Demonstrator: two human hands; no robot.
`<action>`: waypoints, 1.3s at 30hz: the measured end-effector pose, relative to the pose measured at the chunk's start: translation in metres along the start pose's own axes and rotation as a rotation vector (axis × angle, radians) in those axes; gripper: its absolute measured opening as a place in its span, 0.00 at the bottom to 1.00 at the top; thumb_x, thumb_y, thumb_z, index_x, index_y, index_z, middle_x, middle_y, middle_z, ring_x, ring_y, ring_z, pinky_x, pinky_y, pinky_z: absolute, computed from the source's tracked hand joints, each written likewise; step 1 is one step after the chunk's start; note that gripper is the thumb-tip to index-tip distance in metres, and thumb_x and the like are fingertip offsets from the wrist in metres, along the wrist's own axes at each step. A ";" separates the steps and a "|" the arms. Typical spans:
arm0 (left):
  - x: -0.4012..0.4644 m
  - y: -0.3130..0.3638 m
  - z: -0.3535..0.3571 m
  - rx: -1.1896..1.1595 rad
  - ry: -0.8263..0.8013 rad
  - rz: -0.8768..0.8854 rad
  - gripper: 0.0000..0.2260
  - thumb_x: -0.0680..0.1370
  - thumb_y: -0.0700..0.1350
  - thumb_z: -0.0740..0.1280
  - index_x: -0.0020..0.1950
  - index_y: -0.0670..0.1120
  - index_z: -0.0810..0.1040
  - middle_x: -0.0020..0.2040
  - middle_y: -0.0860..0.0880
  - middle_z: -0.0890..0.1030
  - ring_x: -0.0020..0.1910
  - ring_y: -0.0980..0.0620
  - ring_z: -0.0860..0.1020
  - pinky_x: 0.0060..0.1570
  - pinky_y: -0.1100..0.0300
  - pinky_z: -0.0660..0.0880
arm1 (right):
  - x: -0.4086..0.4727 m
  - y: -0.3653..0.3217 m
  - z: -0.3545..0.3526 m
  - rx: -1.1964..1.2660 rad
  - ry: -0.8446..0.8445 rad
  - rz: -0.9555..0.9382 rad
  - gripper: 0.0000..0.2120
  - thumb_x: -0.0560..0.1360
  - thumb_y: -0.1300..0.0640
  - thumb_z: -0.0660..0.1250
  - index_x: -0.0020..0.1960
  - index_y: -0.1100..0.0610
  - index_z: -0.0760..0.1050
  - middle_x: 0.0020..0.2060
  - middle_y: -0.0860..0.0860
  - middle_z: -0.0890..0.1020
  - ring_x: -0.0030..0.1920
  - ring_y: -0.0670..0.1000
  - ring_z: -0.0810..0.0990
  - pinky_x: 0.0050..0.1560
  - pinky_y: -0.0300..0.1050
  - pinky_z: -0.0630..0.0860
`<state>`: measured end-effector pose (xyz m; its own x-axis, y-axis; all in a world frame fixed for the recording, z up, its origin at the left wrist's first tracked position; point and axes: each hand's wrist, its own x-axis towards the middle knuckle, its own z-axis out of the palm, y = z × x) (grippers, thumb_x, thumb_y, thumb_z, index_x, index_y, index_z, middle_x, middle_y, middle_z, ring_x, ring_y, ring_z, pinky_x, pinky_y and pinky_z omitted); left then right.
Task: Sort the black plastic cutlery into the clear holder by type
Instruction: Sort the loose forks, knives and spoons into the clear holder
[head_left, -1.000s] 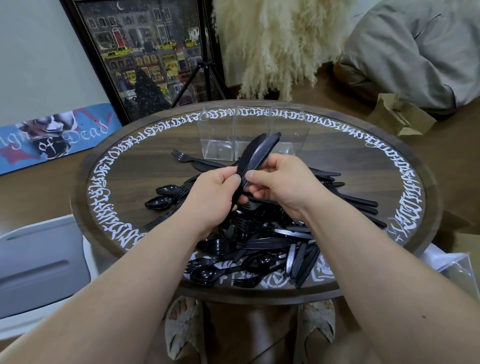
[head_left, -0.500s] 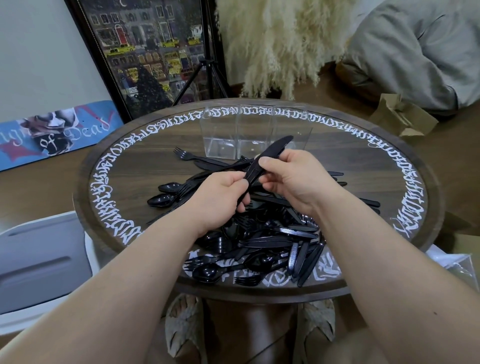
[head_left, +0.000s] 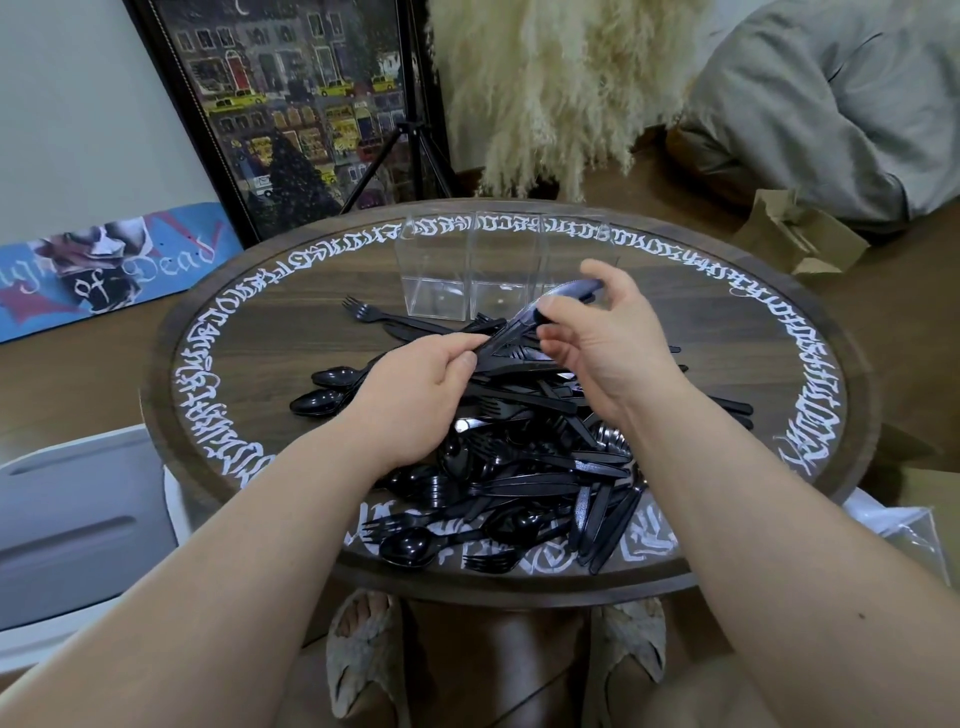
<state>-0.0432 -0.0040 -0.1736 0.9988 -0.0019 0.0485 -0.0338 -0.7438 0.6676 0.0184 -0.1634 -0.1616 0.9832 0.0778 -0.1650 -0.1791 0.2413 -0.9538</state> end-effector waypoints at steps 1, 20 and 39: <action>0.001 -0.001 0.001 0.014 -0.006 -0.003 0.16 0.83 0.44 0.55 0.67 0.56 0.74 0.54 0.55 0.80 0.54 0.54 0.75 0.54 0.61 0.69 | 0.001 -0.001 -0.002 -0.052 0.026 -0.031 0.19 0.75 0.67 0.66 0.62 0.53 0.68 0.43 0.55 0.79 0.33 0.48 0.77 0.37 0.41 0.77; 0.003 -0.019 -0.013 -0.528 -0.063 -0.144 0.16 0.72 0.51 0.62 0.48 0.39 0.77 0.39 0.44 0.66 0.32 0.46 0.56 0.28 0.59 0.55 | -0.008 -0.003 -0.003 0.314 -0.227 0.125 0.08 0.77 0.69 0.62 0.53 0.61 0.76 0.45 0.56 0.83 0.36 0.48 0.80 0.40 0.38 0.79; 0.104 -0.052 -0.063 0.399 0.089 -0.004 0.22 0.81 0.41 0.56 0.76 0.48 0.62 0.77 0.47 0.59 0.74 0.44 0.60 0.72 0.50 0.59 | 0.054 -0.099 0.062 -0.514 0.061 -0.644 0.12 0.76 0.65 0.65 0.42 0.48 0.74 0.35 0.47 0.80 0.35 0.46 0.81 0.43 0.44 0.81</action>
<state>0.0606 0.0772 -0.1563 0.9915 0.0464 0.1220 0.0039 -0.9448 0.3277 0.0873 -0.1233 -0.0603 0.8909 0.0189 0.4539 0.4434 -0.2535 -0.8597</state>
